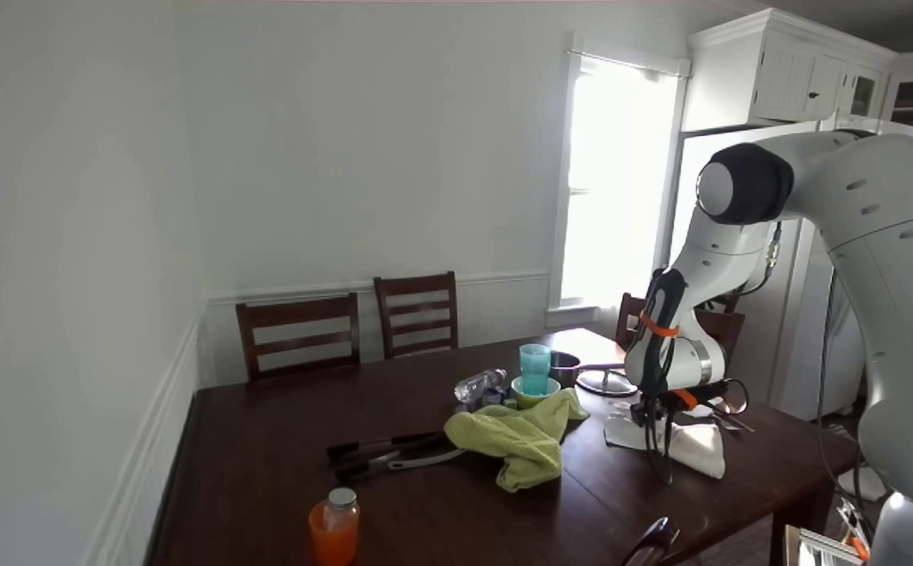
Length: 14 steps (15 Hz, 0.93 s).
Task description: Pick up the spoon and place it on the towel then fold the towel with the spoon on it
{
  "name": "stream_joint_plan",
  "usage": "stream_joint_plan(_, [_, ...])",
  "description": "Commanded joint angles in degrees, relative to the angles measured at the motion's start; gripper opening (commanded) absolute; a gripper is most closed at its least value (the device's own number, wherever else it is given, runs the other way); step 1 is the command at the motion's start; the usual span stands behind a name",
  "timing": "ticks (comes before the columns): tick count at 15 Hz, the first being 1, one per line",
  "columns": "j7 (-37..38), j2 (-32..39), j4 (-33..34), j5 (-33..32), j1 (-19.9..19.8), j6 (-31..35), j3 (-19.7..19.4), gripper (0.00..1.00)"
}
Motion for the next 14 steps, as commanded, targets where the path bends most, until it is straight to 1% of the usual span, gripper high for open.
stream_joint_plan(1, [0.8, 0.0, -1.7, -0.3, -0.7, 0.2, 2.0, 0.07])
stream_joint_plan(2, [0.4, -0.2, -2.0, 0.0, -1.8, 0.2, 3.5, 0.07])
stream_joint_plan(3, [0.4, -0.3, -2.2, 0.3, -2.5, 0.1, 4.6, 0.19])
stream_joint_plan(4, [0.2, -0.7, -2.3, 0.7, -3.9, -0.2, 6.3, 0.38])
stream_joint_plan(5, [0.1, -0.8, -2.4, 1.0, -5.0, -0.4, 7.8, 0.43])
stream_joint_plan(6, [-0.1, -0.9, -2.5, 1.2, -6.4, -0.4, 9.3, 0.51])
stream_joint_plan(8, [-0.4, -1.4, -2.8, 1.6, -9.4, -1.0, 12.3, 0.63])
stream_joint_plan(9, [-0.7, -1.7, -2.9, 1.8, -11.1, -1.3, 14.0, 0.72])
stream_joint_plan(10, [-0.9, -2.0, -3.0, 1.9, -12.9, -1.6, 15.7, 0.78])
stream_joint_plan(11, [-1.3, -2.6, -3.2, 2.3, -15.3, -2.4, 18.0, 0.86])
stream_joint_plan(13, [-1.7, -3.9, -3.5, 3.4, -19.2, -4.5, 21.8, 0.98])
stream_joint_plan(14, [-0.5, -4.3, -3.5, 4.1, -18.8, -6.2, 21.5, 1.0])
